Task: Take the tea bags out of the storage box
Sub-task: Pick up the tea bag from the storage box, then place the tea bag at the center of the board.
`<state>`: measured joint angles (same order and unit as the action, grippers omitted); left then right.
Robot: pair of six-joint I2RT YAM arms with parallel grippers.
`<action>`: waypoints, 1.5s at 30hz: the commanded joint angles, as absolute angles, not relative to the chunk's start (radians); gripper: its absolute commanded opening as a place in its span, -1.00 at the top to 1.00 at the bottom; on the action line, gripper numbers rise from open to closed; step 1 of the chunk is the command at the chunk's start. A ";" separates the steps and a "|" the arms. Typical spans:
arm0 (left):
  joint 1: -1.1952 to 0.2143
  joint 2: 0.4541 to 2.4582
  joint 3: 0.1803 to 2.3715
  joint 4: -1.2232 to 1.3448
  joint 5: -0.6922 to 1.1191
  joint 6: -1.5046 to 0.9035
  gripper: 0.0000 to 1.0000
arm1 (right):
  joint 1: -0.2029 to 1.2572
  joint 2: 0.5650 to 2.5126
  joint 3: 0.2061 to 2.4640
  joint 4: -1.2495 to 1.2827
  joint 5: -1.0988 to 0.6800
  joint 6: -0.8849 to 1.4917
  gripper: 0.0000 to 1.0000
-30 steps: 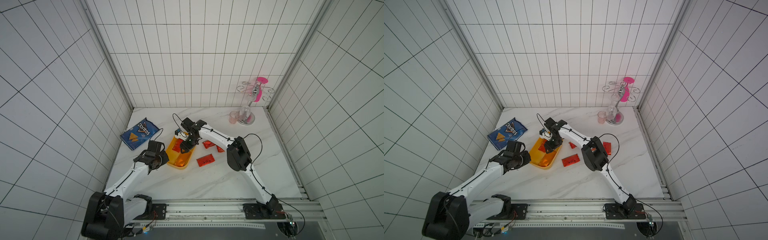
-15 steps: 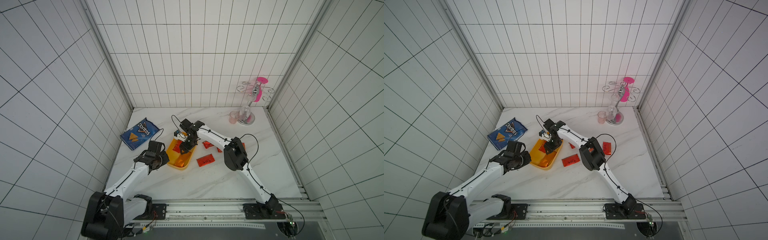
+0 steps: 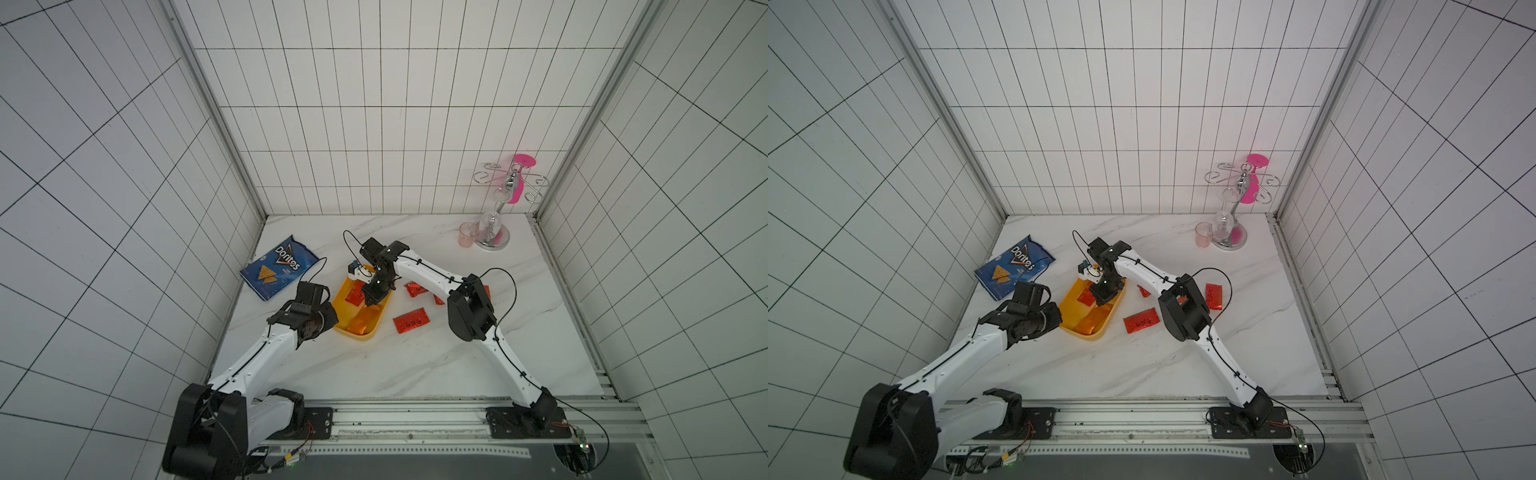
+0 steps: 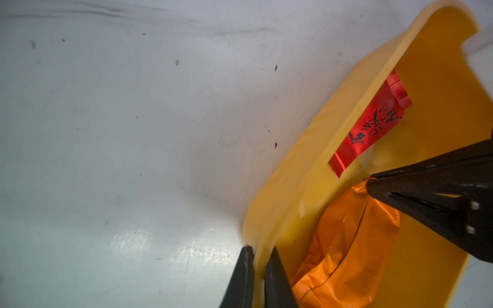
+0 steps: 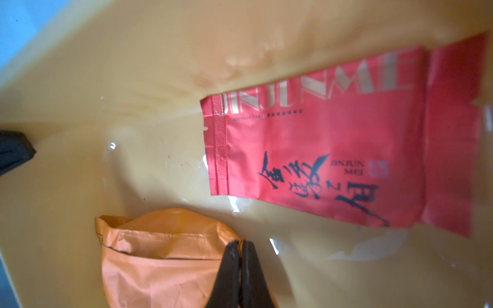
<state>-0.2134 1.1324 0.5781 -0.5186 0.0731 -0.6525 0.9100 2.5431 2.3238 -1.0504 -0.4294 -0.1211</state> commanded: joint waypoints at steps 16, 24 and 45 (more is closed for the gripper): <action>-0.215 1.125 0.576 -0.485 0.064 -0.646 1.00 | 0.894 2.283 2.355 -1.088 -0.429 -0.026 1.00; -0.215 1.121 0.574 -0.486 0.064 -0.647 1.00 | 0.810 2.036 2.080 -1.016 -0.364 0.026 1.00; -0.215 1.121 0.575 -0.482 0.072 -0.644 1.00 | 0.612 1.632 1.165 -0.828 -0.096 0.107 1.00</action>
<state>-0.2134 1.1324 0.5781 -0.5148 0.0731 -0.6506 0.6209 1.6009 1.1870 -0.8482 -0.1928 0.0940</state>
